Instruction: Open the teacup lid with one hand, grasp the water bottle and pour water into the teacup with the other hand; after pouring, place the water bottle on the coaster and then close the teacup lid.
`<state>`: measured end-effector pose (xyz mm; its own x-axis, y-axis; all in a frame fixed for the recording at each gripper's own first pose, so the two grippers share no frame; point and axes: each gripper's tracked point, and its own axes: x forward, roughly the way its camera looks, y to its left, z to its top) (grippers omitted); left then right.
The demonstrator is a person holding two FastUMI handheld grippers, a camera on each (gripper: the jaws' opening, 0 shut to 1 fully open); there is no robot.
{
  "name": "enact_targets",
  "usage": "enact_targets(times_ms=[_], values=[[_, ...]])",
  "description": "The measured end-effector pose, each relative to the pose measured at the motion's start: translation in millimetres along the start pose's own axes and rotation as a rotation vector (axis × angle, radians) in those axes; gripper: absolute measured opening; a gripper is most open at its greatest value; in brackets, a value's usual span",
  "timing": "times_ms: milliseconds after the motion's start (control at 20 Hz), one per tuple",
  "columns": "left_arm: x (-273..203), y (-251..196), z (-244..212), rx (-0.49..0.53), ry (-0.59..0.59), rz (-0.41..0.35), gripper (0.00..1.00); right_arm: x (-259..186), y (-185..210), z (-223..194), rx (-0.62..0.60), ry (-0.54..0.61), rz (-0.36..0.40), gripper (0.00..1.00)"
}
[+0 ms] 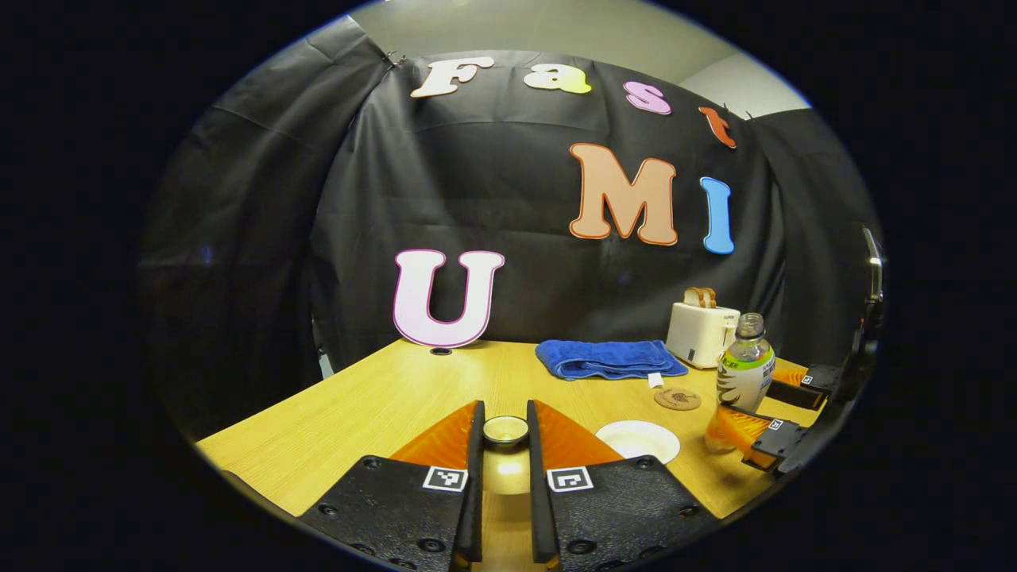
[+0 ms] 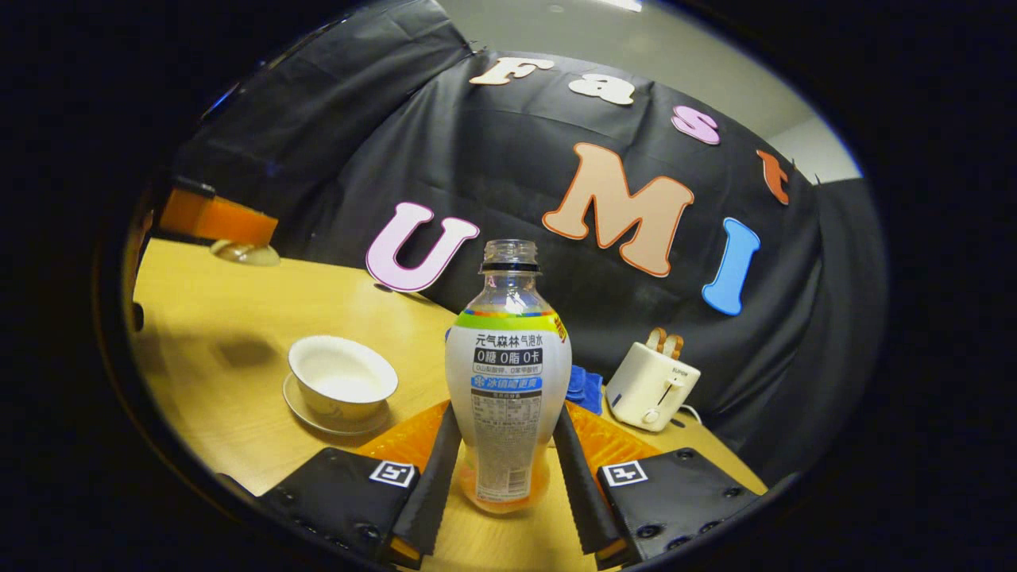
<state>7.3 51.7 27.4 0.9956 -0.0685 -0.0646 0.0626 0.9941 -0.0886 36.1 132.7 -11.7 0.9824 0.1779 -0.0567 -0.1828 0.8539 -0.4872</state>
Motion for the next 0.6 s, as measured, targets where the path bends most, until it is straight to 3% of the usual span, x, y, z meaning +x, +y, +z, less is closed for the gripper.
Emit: enact_targets(times_ms=[350, 600], values=[[-1.9, 7.8, 4.7, -0.001, -0.006, 0.011, 0.22, 2.5, -4.6, 4.2, -0.287, -0.040, -0.033, 0.70], [-5.3, 13.6, 10.6, -0.008, -0.017, 0.017, 0.22, 2.9, 12.7, 6.7, -0.440, -0.071, -0.038, 0.70]])
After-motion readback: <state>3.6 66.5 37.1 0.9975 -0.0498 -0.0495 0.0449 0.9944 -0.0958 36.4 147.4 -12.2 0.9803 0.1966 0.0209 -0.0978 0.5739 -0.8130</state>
